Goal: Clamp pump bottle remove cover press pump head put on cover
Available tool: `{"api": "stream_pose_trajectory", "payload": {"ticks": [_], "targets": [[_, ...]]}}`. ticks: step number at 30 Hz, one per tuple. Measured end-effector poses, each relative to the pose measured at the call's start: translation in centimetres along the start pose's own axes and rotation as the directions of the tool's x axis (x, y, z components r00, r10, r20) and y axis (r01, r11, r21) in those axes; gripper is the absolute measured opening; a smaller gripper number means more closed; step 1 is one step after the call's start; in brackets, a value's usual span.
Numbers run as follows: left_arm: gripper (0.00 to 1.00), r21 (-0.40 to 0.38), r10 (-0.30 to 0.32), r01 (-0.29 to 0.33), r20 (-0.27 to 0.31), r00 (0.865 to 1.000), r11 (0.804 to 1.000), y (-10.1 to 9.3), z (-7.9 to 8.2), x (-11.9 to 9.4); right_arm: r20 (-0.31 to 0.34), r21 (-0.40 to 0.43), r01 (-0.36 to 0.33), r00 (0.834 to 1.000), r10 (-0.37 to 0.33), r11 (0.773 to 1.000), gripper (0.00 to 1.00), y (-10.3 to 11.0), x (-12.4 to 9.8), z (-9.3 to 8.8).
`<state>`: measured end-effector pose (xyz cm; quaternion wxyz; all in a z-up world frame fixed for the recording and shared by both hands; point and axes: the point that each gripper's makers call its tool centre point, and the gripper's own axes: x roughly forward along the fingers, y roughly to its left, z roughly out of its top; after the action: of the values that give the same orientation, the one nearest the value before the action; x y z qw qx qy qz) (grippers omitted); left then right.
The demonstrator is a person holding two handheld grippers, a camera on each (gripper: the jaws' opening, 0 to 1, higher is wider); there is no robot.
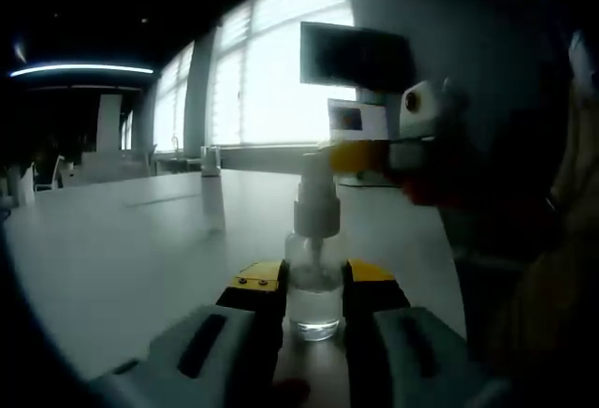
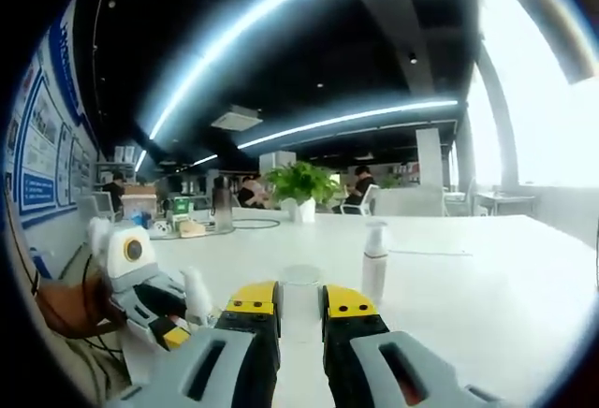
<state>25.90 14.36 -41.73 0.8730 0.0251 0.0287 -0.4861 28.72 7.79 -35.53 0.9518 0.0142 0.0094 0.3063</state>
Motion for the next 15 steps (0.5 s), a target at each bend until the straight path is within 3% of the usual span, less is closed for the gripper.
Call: {"api": "stream_pose_trajectory", "payload": {"ticks": [15], "targets": [[0.15, -0.001, 0.002, -0.002, 0.0, 1.0, 1.0, 0.0, 0.0, 0.0, -0.019, 0.036, 0.039, 0.999, -0.038, 0.999, 0.12, -2.4, 1.0, -2.3]]}}
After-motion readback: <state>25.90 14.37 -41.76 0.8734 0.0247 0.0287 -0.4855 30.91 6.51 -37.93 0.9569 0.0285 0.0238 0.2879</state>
